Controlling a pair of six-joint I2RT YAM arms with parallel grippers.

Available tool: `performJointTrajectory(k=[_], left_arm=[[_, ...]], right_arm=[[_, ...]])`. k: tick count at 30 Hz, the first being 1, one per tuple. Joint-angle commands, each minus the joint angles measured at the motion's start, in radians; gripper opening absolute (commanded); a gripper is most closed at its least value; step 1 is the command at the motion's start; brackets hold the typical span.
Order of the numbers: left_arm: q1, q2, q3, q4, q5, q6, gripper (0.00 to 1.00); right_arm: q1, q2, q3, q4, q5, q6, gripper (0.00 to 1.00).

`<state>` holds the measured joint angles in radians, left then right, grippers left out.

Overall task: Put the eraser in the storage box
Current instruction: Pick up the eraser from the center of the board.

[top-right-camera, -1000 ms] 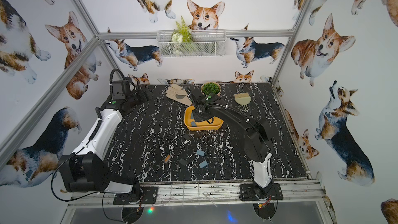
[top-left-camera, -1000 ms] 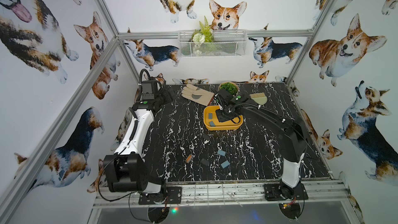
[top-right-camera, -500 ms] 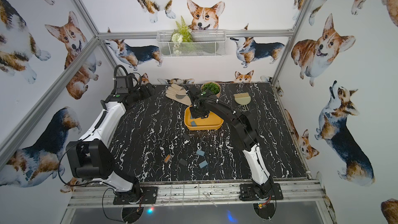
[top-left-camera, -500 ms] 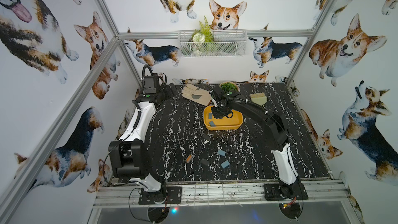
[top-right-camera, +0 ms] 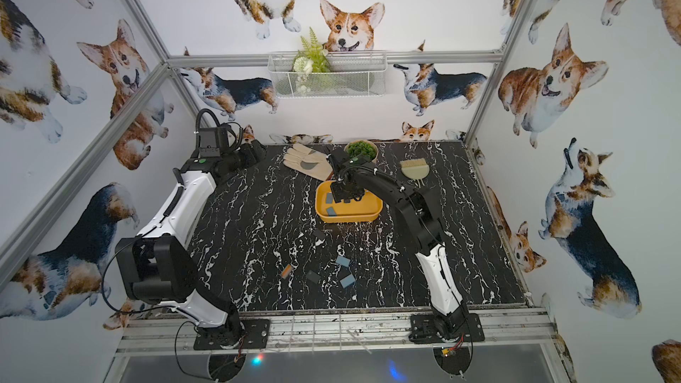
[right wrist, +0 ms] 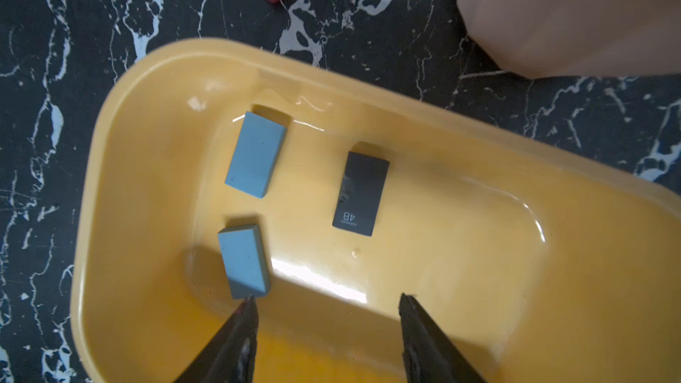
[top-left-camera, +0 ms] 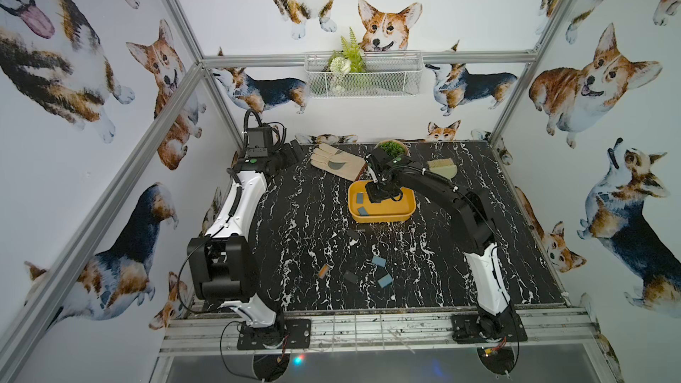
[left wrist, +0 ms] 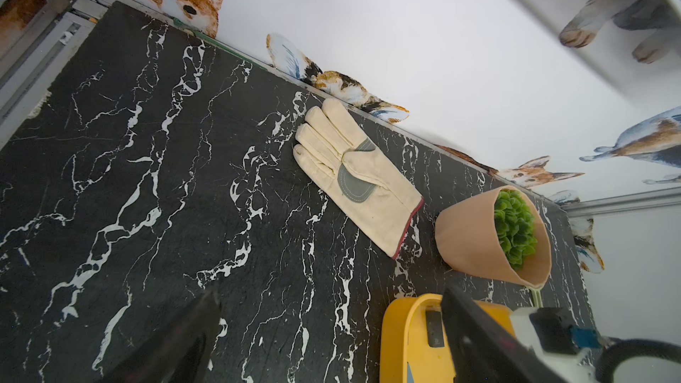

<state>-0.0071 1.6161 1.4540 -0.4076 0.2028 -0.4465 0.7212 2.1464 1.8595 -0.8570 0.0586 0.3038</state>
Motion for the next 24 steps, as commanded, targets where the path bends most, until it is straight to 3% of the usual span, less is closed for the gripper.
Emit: performJointTrajectory(k=[1, 8, 16, 20, 24], left_arm=[[0.000, -0.013, -0.003, -0.003, -0.002, 0.018, 0.96], [0.000, -0.047, -0.040, 0.001, -0.003, 0.029, 0.96], [-0.001, -0.098, -0.101, 0.020, 0.021, 0.021, 0.96], [-0.034, -0.122, -0.106, -0.069, 0.014, 0.093, 0.96], [-0.149, -0.167, -0.142, -0.182, -0.109, 0.181, 0.96]], right_arm=[[0.082, -0.120, -0.134, 0.072, 0.071, -0.066, 0.72], [0.195, -0.377, -0.400, 0.117, 0.040, -0.032, 0.79], [0.265, -0.466, -0.560, 0.088, 0.016, -0.020, 0.81], [0.251, -0.543, -0.623, 0.162, -0.021, 0.038, 0.87], [0.175, -0.575, -0.649, 0.197, -0.086, 0.102, 0.91]])
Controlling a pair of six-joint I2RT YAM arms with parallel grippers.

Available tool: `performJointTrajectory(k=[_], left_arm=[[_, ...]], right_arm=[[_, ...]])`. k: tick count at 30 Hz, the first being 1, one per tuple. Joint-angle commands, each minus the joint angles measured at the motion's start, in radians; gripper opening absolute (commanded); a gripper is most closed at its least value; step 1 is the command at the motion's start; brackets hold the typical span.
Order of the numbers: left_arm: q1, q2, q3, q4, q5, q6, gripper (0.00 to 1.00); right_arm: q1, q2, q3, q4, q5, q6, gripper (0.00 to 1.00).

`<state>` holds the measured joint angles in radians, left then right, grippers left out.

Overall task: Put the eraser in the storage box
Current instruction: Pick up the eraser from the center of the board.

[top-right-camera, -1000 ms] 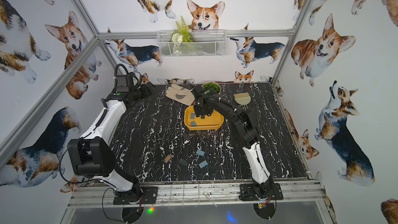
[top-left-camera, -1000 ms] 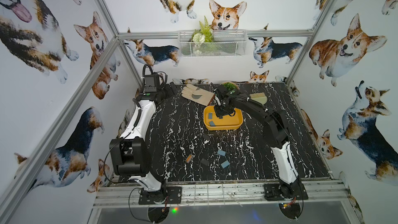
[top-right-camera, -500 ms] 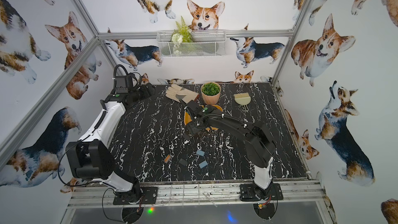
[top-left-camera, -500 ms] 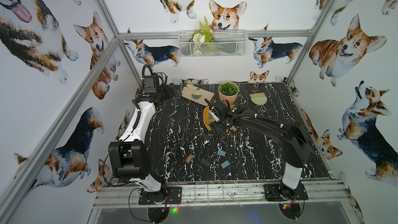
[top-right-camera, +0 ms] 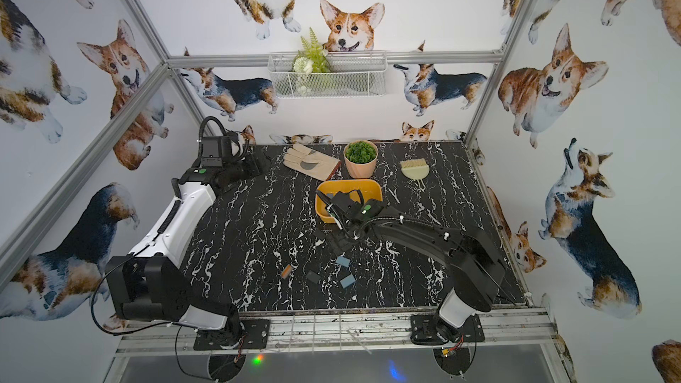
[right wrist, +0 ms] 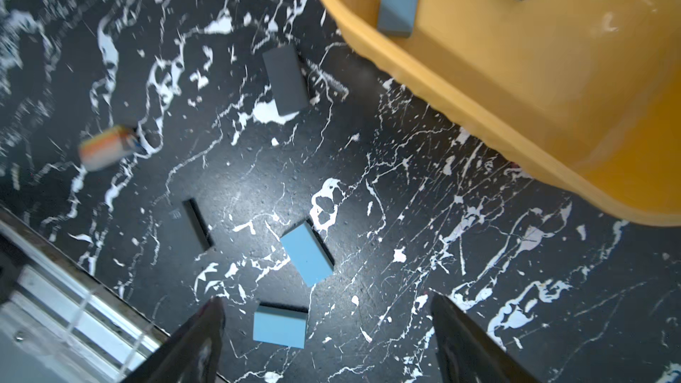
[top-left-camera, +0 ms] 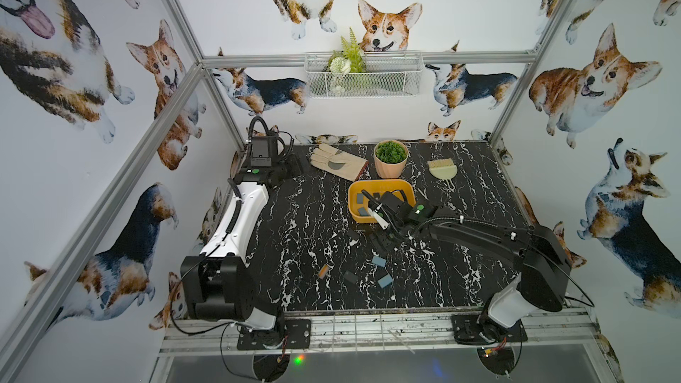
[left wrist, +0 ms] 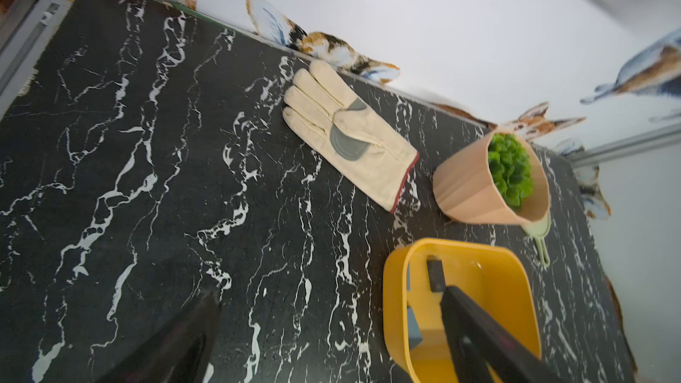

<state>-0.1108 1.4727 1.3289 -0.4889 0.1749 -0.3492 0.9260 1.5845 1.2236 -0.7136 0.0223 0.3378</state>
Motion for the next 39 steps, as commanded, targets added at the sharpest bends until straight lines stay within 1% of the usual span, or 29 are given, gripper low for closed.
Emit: performJointTrajectory(k=[1, 4, 7, 11, 18, 26, 27, 28, 31, 34, 39], left_arm=[[-0.069, -0.040, -0.042, -0.111, -0.105, 0.082, 0.96], [-0.082, -0.089, -0.138, -0.091, -0.095, 0.041, 0.96], [-0.081, -0.118, -0.195, -0.073, -0.097, 0.020, 0.96], [-0.081, -0.133, -0.214, -0.067, -0.095, 0.009, 0.96], [-0.080, -0.140, -0.221, -0.065, -0.105, 0.011, 0.96], [-0.073, -0.155, -0.241, -0.064, -0.115, 0.007, 0.96], [-0.070, -0.156, -0.241, -0.063, -0.116, 0.007, 0.96], [-0.068, -0.158, -0.243, -0.064, -0.116, 0.007, 0.96], [-0.060, -0.161, -0.246, -0.062, -0.113, 0.006, 0.96], [-0.054, -0.163, -0.247, -0.060, -0.108, 0.006, 0.96], [-0.047, -0.163, -0.249, -0.057, -0.102, 0.006, 0.96]], right_arm=[[-0.036, -0.020, -0.022, 0.060, -0.047, 0.059, 0.91], [-0.007, -0.012, -0.027, 0.027, 0.005, 0.007, 0.90], [0.065, 0.023, -0.035, -0.007, 0.057, -0.044, 0.88], [0.108, 0.069, -0.070, 0.015, 0.041, -0.031, 0.84], [0.134, 0.150, -0.084, 0.023, 0.064, -0.052, 0.78], [0.154, 0.213, -0.068, 0.038, 0.056, -0.072, 0.64], [0.153, 0.217, -0.067, 0.040, 0.056, -0.074, 0.64], [0.153, 0.222, -0.067, 0.041, 0.055, -0.077, 0.60], [0.154, 0.237, -0.061, 0.044, 0.049, -0.082, 0.56], [0.154, 0.250, -0.055, 0.045, 0.045, -0.088, 0.54], [0.153, 0.270, -0.046, 0.049, 0.038, -0.100, 0.54]])
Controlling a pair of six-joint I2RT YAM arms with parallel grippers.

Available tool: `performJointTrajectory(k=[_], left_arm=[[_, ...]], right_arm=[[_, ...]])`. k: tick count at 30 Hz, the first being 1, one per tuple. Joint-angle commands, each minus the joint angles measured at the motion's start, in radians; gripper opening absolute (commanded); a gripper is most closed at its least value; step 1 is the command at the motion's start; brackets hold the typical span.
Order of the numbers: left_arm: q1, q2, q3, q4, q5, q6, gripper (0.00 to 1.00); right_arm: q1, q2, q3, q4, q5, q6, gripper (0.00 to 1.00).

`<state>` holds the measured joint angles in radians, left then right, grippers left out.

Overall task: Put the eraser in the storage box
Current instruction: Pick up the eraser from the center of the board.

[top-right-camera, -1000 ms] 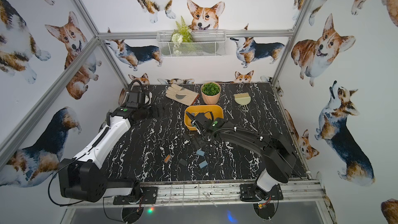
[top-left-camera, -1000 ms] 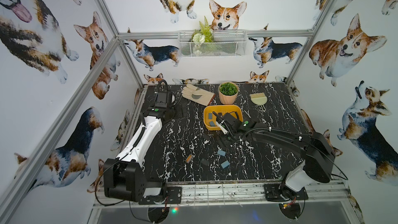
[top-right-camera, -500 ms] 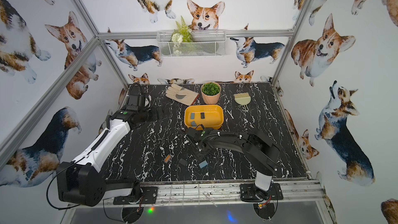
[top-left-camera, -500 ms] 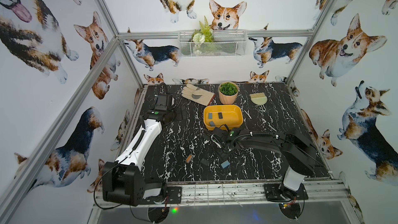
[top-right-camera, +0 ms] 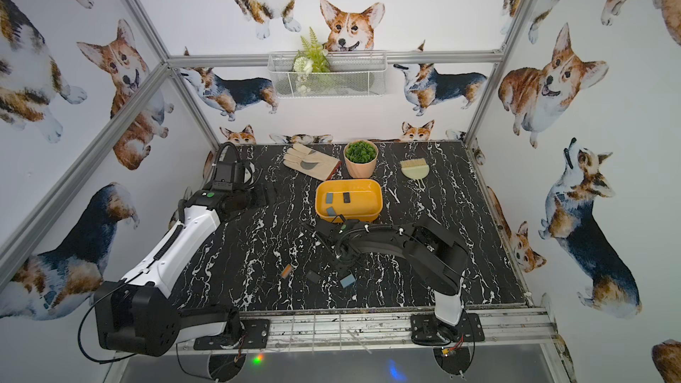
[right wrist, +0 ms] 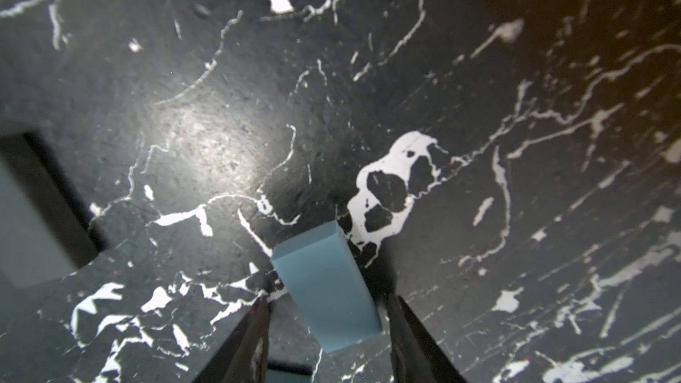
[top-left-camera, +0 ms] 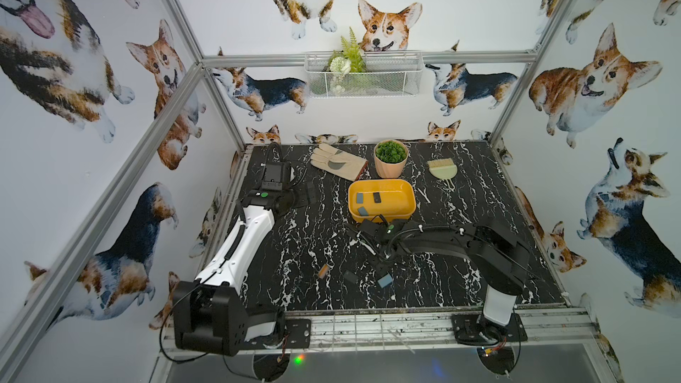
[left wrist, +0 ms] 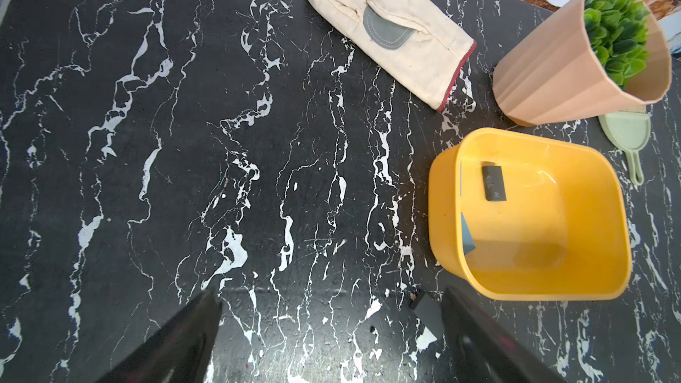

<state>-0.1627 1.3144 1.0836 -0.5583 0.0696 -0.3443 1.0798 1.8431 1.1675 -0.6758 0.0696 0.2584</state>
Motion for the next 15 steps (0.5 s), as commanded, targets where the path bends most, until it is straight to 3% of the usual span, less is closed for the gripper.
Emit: performJointTrajectory(k=[1, 9, 15], left_arm=[[0.006, -0.004, -0.004, 0.013, 0.005, 0.001, 0.96], [0.014, -0.003, -0.006, 0.015, 0.008, 0.001, 0.96], [0.024, -0.004, -0.008, 0.016, 0.011, 0.002, 0.96]], right_arm=[[0.000, 0.016, 0.013, 0.012, -0.011, -0.025, 0.53], [-0.002, 0.041, 0.029, 0.008, -0.013, -0.043, 0.48], [-0.001, 0.042, 0.031, 0.001, -0.005, -0.039, 0.30]])
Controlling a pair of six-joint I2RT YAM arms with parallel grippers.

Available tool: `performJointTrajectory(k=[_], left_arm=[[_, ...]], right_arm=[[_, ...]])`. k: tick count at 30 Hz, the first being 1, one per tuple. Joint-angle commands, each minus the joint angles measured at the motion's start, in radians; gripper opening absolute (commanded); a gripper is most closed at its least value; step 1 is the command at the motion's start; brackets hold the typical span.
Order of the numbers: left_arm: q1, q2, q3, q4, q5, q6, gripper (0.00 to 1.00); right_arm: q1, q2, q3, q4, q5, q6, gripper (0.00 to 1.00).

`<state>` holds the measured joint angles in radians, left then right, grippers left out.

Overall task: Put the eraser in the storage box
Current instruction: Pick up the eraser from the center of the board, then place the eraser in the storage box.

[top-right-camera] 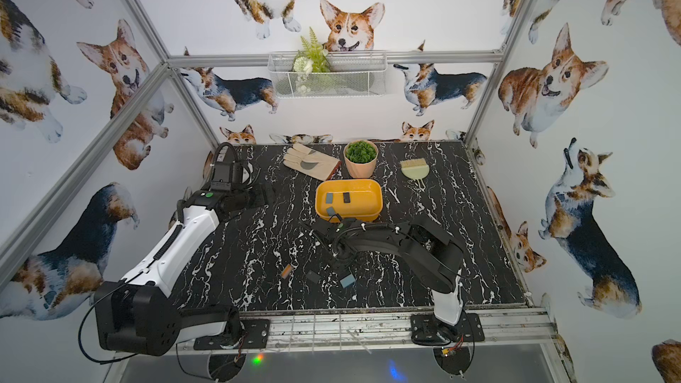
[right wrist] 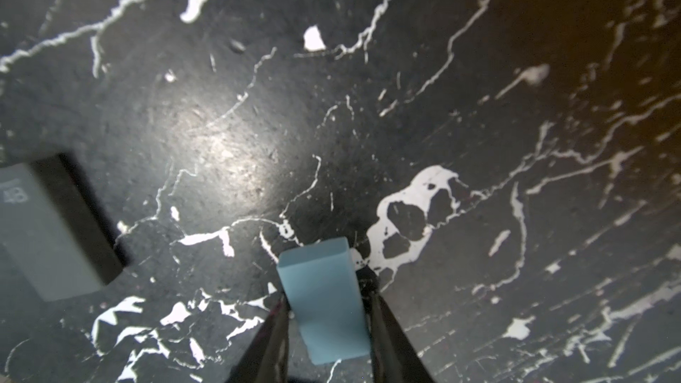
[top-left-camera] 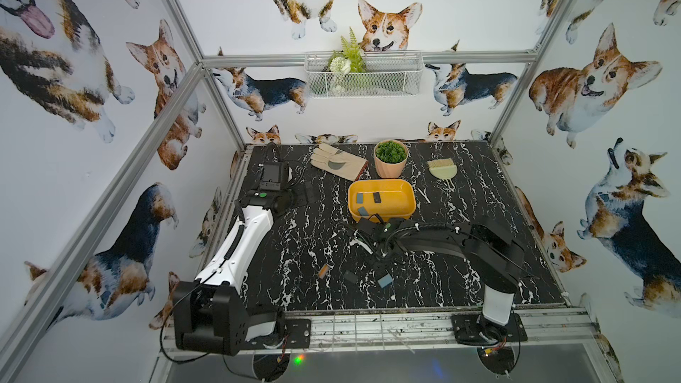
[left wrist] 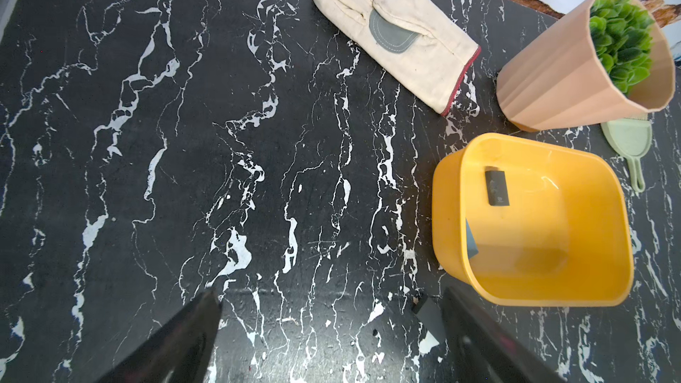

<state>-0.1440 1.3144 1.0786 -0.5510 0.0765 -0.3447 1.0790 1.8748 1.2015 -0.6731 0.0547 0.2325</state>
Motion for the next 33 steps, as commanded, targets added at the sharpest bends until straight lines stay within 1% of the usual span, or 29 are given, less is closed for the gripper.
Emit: performJointTrajectory(k=[1, 7, 12, 14, 18, 21, 24, 33], left_arm=[[0.007, -0.005, -0.004, 0.009, 0.004, 0.002, 0.96], [0.017, -0.004, 0.000, 0.012, 0.006, 0.003, 0.96], [0.017, -0.003, 0.010, 0.016, 0.008, 0.001, 0.96], [0.021, 0.002, 0.024, 0.021, 0.014, -0.003, 0.96], [0.021, 0.029, 0.079, 0.034, 0.030, -0.007, 0.96], [0.023, 0.071, 0.141, 0.038, 0.040, -0.004, 0.96], [0.024, 0.126, 0.213, 0.039, 0.052, -0.002, 0.96], [0.027, 0.310, 0.426, 0.042, 0.094, -0.008, 0.96]], right_arm=[[-0.001, 0.010, -0.002, -0.003, 0.014, -0.011, 0.28], [-0.001, -0.039, -0.004, -0.007, 0.071, 0.001, 0.27], [-0.002, -0.122, 0.063, -0.066, 0.135, -0.020, 0.27], [-0.020, -0.158, 0.115, -0.096, 0.142, -0.025, 0.27], [-0.112, -0.179, 0.239, -0.156, 0.108, -0.022, 0.27], [-0.169, -0.147, 0.328, -0.176, 0.114, -0.043, 0.27], [-0.214, -0.065, 0.444, -0.207, 0.110, -0.053, 0.27], [-0.285, 0.173, 0.691, -0.260, 0.080, 0.008, 0.27]])
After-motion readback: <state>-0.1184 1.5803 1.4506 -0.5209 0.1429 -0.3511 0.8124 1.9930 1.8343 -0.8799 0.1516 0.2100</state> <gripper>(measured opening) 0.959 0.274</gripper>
